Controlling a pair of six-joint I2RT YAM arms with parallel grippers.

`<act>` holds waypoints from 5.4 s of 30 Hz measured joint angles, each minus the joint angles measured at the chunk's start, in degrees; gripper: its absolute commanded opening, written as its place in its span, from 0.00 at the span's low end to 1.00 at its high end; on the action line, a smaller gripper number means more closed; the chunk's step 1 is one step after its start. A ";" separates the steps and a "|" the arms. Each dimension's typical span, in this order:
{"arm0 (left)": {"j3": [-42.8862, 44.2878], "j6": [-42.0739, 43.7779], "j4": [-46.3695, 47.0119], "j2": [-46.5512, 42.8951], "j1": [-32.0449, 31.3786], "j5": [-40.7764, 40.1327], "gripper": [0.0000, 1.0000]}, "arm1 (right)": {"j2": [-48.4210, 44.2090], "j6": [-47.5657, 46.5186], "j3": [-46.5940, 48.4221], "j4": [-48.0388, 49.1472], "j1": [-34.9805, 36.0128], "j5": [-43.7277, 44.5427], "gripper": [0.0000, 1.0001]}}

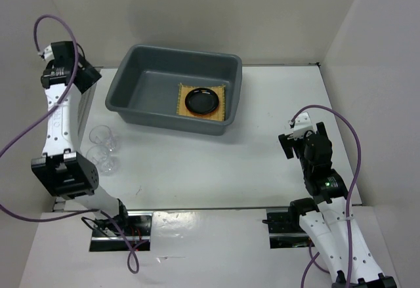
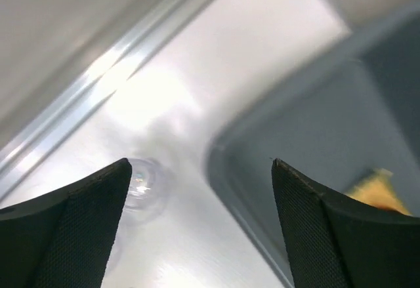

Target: Place the mixed dishes into the plastic bin

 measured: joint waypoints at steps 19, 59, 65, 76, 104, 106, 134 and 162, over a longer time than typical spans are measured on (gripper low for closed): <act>8.81 8.13 -0.98 28.76 6.08 11.13 0.28 | -0.02 0.04 0.00 0.00 0.37 0.04 0.72; -13.99 3.28 -5.77 6.64 -2.78 -2.89 1.00 | -3.21 0.04 0.00 0.07 0.37 0.44 0.89; -21.42 3.13 -4.68 9.40 -0.96 -1.92 1.00 | -3.23 0.04 0.00 0.07 0.37 0.37 0.90; -27.96 4.59 2.40 12.31 -0.42 2.38 0.88 | -3.19 0.07 0.00 0.07 0.37 0.44 0.90; 33.62 -0.74 11.50 21.73 -15.43 25.81 0.00 | -2.25 0.04 0.00 0.11 0.39 0.46 0.91; 48.33 2.62 3.56 33.07 -21.20 24.24 0.00 | -2.25 0.04 0.00 0.13 0.39 0.46 0.91; 57.29 6.05 -27.56 60.98 -35.60 11.67 0.43 | -3.69 0.07 -0.11 0.50 0.85 1.38 0.91; -27.63 -11.91 -15.65 -14.12 -11.80 -12.70 1.00 | -3.21 0.04 -0.13 0.90 1.90 1.46 0.91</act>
